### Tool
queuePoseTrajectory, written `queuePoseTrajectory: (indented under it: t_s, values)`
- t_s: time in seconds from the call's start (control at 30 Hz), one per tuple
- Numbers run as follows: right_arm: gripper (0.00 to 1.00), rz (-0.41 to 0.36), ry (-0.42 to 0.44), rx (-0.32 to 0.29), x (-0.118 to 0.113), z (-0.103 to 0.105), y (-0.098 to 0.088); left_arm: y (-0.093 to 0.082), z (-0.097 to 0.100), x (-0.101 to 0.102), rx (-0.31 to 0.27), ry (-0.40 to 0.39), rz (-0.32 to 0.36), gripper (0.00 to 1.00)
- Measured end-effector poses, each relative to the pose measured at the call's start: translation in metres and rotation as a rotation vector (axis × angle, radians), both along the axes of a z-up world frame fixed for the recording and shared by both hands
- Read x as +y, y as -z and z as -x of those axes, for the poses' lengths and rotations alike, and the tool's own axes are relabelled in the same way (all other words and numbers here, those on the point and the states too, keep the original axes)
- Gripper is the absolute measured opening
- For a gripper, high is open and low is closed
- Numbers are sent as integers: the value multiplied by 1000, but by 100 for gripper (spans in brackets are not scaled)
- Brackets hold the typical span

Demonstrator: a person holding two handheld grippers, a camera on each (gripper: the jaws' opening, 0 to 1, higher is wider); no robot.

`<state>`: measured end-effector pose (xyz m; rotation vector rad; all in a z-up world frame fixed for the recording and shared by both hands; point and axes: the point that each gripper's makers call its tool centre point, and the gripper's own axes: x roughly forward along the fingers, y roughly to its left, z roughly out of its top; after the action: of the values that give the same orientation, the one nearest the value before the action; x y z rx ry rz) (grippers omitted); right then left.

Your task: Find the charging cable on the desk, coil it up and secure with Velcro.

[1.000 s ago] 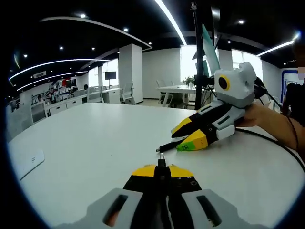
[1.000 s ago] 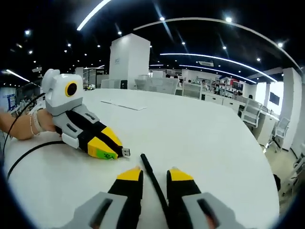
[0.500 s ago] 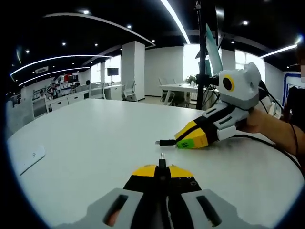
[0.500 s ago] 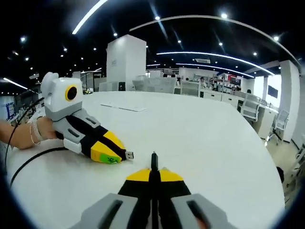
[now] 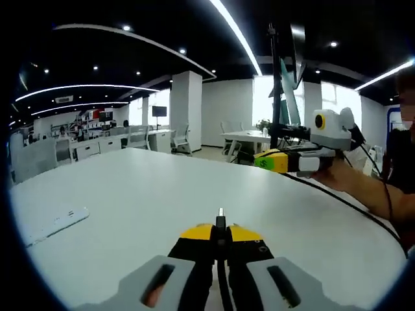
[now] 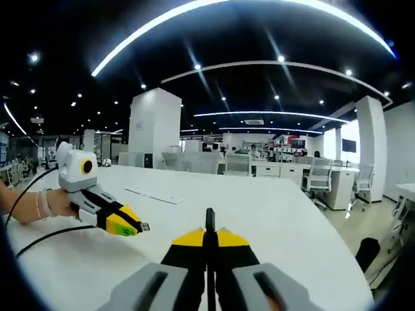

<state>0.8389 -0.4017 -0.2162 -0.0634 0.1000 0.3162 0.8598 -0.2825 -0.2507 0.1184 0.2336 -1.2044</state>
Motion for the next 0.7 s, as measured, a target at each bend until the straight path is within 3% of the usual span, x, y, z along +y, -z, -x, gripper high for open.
queuePoseTrajectory:
  t_s: [0.1,0.23,0.43,0.53,0.63,0.7]
  values:
    - [5,1,18,-34,8,1,-10,-10,-5,21,-40,-23,-14,7]
    - [5,0,16,-69,24,3,-20,-25,-3,41,-46,-20,8,7]
    - [5,-27,-7,-79,55,5,-26,-39,-1,81,-87,-43,8,7]
    - [5,-24,-30,-67,75,7,-26,-50,-5,102,-189,-57,7,7]
    - [5,11,-65,-58,105,12,-27,-59,-6,135,-205,-86,27,7]
    - [5,5,-92,-62,123,16,-31,-61,-9,153,-256,-96,-5,7]
